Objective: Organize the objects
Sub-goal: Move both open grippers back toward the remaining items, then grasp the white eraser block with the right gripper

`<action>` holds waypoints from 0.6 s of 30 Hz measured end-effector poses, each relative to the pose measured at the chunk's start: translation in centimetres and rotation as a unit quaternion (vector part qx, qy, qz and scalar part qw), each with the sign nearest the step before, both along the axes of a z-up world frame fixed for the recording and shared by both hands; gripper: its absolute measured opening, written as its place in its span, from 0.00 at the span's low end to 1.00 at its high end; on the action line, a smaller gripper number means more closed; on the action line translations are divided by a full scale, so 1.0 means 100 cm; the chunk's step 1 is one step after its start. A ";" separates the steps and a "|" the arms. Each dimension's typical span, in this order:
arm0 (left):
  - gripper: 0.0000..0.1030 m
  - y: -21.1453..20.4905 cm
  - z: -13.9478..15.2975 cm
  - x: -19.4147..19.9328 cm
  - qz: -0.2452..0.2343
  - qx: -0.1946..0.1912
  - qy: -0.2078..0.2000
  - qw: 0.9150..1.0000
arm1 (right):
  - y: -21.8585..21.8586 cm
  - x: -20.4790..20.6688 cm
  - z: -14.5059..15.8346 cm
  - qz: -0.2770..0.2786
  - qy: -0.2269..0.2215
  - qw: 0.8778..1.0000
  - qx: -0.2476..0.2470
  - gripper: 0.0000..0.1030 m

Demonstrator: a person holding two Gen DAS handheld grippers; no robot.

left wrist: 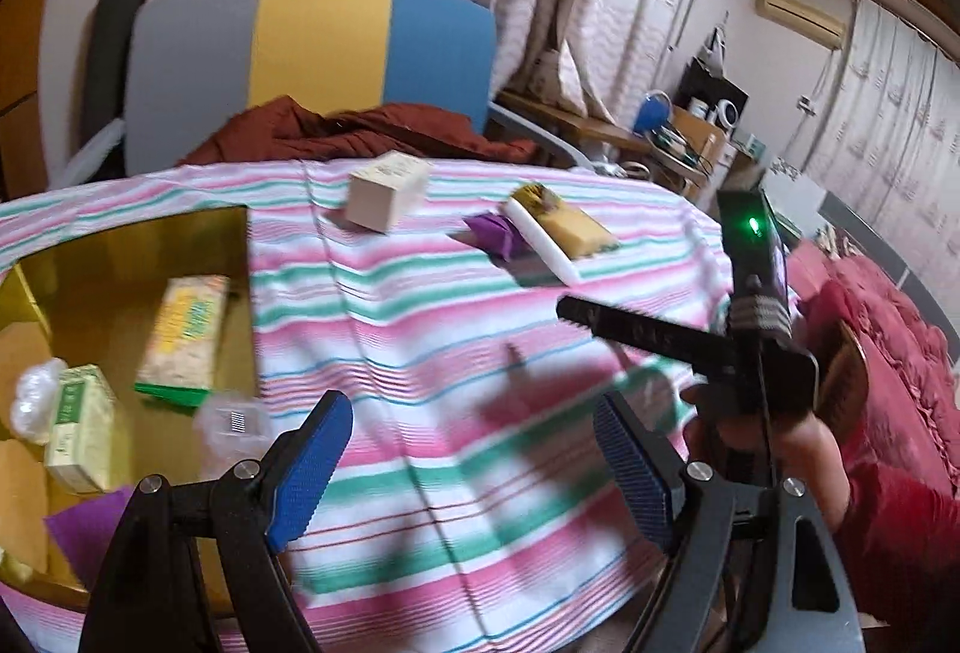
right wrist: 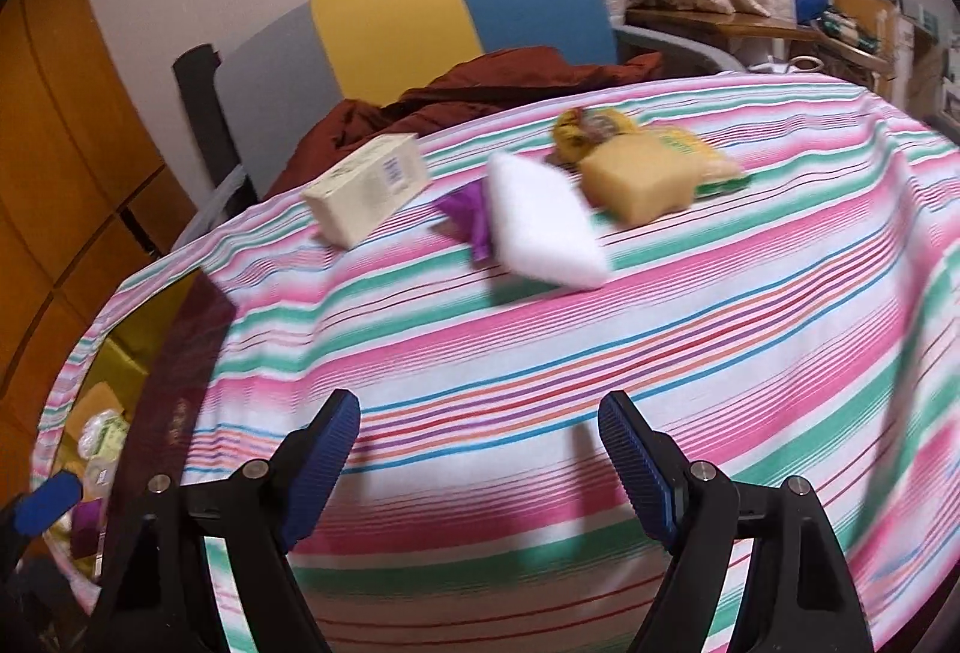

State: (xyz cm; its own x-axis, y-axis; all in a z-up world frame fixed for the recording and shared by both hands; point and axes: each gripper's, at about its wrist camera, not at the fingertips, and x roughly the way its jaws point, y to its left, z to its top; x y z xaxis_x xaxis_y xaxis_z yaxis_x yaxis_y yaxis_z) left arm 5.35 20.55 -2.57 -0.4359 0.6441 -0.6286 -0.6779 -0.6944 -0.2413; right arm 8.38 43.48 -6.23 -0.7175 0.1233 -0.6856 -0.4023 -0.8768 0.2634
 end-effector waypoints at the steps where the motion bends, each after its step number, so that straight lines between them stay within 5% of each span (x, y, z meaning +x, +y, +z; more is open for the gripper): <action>1: 0.82 0.002 -0.002 0.000 -0.002 -0.001 -0.004 1.000 | 0.005 0.000 0.000 -0.003 0.000 1.000 0.002 0.80; 11: 0.82 0.020 -0.016 0.008 -0.018 -0.019 -0.025 0.999 | 0.071 -0.032 0.013 -0.017 0.017 0.999 -0.022 0.80; 18: 0.82 0.027 -0.022 0.011 -0.023 -0.034 -0.031 0.999 | 0.093 -0.084 -0.006 0.007 -0.004 0.998 -0.062 0.76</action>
